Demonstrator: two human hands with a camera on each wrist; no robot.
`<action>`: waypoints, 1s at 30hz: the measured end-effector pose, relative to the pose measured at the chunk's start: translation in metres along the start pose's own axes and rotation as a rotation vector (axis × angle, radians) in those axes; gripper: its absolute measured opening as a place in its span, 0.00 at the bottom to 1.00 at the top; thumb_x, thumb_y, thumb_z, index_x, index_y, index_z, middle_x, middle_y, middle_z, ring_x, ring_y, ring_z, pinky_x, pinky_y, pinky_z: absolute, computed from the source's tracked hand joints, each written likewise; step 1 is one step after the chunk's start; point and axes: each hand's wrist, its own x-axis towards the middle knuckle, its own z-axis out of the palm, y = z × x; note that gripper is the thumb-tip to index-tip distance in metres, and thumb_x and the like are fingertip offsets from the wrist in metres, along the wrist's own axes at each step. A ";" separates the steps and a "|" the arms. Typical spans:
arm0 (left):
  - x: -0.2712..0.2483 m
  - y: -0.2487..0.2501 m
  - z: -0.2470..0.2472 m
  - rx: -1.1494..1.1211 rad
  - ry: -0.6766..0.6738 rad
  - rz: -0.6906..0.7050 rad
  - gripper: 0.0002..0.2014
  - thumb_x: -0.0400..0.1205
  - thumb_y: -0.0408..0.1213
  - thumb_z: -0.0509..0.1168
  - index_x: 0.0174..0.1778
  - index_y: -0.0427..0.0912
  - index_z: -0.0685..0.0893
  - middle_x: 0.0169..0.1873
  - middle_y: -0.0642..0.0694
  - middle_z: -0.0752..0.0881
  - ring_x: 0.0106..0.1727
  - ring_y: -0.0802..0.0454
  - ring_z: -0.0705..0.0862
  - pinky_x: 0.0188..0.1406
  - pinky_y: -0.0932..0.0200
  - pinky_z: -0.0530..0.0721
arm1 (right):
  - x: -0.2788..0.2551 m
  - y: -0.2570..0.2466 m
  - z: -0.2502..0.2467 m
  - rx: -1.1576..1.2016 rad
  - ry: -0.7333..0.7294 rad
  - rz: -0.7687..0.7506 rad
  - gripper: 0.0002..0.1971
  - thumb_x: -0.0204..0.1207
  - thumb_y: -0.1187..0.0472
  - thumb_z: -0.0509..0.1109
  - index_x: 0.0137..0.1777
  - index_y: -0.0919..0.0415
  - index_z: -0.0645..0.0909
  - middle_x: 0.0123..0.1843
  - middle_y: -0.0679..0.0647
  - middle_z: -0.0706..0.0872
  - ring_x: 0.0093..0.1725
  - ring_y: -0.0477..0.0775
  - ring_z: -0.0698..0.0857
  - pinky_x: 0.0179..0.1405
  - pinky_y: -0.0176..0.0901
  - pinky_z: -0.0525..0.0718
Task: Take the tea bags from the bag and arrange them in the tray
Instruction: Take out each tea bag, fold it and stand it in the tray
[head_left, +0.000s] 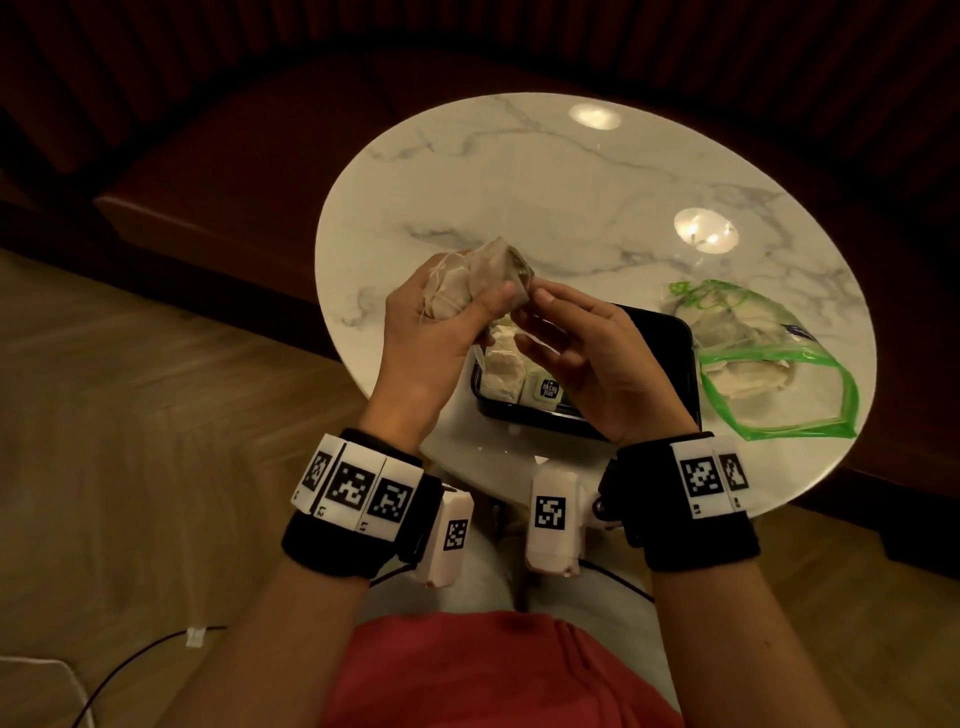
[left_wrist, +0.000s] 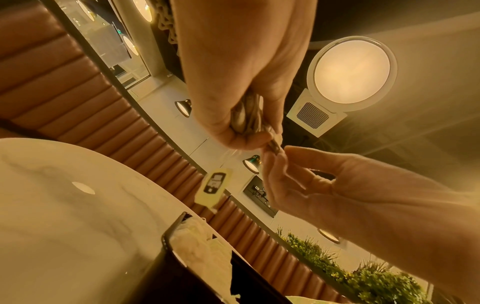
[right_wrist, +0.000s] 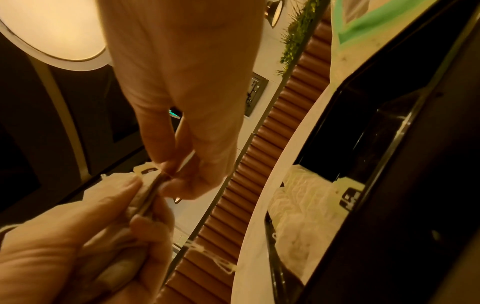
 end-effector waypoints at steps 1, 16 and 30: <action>0.000 0.000 0.001 -0.018 0.013 0.002 0.11 0.78 0.32 0.74 0.55 0.38 0.85 0.48 0.37 0.90 0.46 0.49 0.89 0.37 0.59 0.87 | 0.001 0.000 0.001 -0.002 -0.004 0.013 0.11 0.82 0.66 0.65 0.60 0.62 0.85 0.48 0.52 0.90 0.50 0.47 0.88 0.49 0.38 0.86; 0.000 0.000 0.001 -0.001 0.111 0.077 0.13 0.79 0.29 0.73 0.58 0.31 0.84 0.45 0.42 0.89 0.42 0.59 0.87 0.35 0.67 0.83 | 0.002 0.006 0.004 -0.306 0.024 -0.170 0.10 0.84 0.64 0.64 0.58 0.57 0.86 0.45 0.52 0.91 0.49 0.50 0.87 0.47 0.39 0.81; -0.001 0.001 0.002 0.010 0.060 0.087 0.12 0.78 0.31 0.74 0.56 0.33 0.85 0.44 0.41 0.89 0.41 0.56 0.87 0.36 0.65 0.83 | -0.002 0.004 0.003 -0.241 0.042 -0.161 0.10 0.78 0.65 0.71 0.57 0.64 0.86 0.42 0.56 0.92 0.42 0.49 0.88 0.42 0.38 0.83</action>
